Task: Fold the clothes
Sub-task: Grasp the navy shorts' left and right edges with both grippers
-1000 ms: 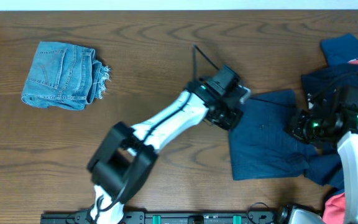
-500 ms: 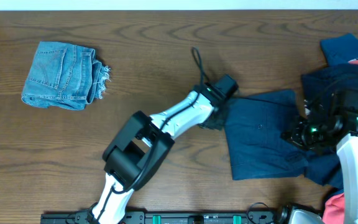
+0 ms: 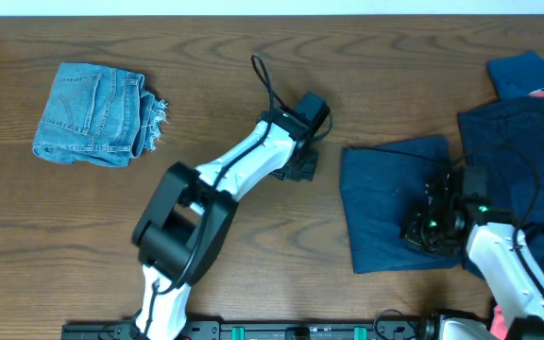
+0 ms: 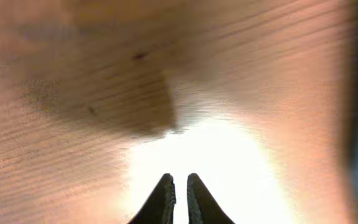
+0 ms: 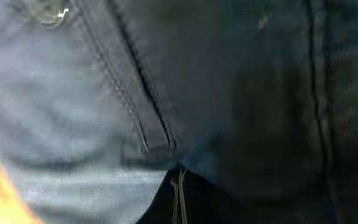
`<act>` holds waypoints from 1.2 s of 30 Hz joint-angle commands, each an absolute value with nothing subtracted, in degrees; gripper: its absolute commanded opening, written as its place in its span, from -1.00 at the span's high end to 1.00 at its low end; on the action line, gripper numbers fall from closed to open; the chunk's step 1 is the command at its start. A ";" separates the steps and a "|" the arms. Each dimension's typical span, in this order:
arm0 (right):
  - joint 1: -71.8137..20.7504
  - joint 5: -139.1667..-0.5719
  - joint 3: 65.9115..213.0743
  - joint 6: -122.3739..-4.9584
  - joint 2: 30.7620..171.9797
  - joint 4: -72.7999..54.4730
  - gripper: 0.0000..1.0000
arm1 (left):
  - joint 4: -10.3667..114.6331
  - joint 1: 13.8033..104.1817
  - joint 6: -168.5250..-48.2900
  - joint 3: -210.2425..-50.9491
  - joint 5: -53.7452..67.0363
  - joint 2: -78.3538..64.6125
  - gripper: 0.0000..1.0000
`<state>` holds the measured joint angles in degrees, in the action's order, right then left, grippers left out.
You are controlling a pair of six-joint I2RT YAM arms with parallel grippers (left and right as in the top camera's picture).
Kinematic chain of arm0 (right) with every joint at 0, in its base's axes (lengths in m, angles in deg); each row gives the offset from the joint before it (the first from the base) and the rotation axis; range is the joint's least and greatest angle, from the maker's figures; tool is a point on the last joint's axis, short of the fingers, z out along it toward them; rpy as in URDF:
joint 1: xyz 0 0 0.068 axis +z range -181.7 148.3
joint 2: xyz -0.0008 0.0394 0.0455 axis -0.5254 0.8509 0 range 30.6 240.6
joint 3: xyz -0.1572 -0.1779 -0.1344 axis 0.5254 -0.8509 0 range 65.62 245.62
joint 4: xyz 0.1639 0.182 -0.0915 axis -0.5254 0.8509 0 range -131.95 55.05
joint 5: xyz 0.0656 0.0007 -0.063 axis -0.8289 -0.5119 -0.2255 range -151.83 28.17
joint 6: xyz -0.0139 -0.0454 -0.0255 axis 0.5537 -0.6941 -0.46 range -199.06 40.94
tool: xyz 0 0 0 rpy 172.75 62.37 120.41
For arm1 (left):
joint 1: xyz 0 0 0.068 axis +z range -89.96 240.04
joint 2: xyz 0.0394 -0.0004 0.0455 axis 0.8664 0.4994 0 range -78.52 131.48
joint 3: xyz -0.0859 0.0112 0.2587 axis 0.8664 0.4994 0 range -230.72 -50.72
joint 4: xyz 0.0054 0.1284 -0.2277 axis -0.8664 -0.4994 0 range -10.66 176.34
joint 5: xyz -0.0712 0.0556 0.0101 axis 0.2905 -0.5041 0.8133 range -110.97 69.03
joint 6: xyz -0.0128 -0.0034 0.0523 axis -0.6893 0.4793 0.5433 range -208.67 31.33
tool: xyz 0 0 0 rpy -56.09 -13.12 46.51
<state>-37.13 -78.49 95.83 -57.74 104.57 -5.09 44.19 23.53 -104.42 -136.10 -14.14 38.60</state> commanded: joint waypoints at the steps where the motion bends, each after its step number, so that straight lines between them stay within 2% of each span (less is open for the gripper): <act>1: -36.08 -81.53 92.03 -52.37 106.71 -10.55 0.97 | 45.08 23.44 -101.56 -136.04 -9.05 32.59 0.69; 4: -32.51 -82.25 91.48 -53.28 108.99 -11.78 0.97 | 45.85 23.42 -101.58 -136.04 -6.23 30.49 0.66; 5: -30.96 -82.80 91.48 -53.39 109.60 -12.58 0.97 | 46.13 23.42 -101.58 -136.04 -4.96 30.14 0.58; 11: -21.00 -83.91 92.80 -52.41 110.32 -15.29 0.98 | 47.73 23.27 -101.60 -136.02 -1.18 30.14 0.53; 17: -21.67 -83.93 100.14 -54.95 107.20 -7.69 0.97 | 51.25 22.11 -101.58 -136.02 0.07 30.23 0.45; 22: -23.64 -81.88 107.20 -57.00 100.16 0.44 0.97 | 53.67 19.03 -101.56 -136.02 0.00 31.41 0.63; 25: -25.15 -75.34 110.15 -52.04 96.77 6.34 0.97 | 54.77 17.13 -101.58 -136.02 -0.02 33.95 0.85; 32: -27.79 -69.53 110.87 -46.53 95.22 15.35 0.98 | 57.48 16.36 -103.98 -136.02 -0.92 42.32 0.88; 36: -27.77 -69.57 110.83 -48.17 95.44 14.56 0.97 | 55.71 16.62 -104.46 -136.02 -9.70 45.01 0.88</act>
<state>-27.07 -71.30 110.87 -48.43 95.24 15.06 56.76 16.05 -103.48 -136.10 -2.34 44.15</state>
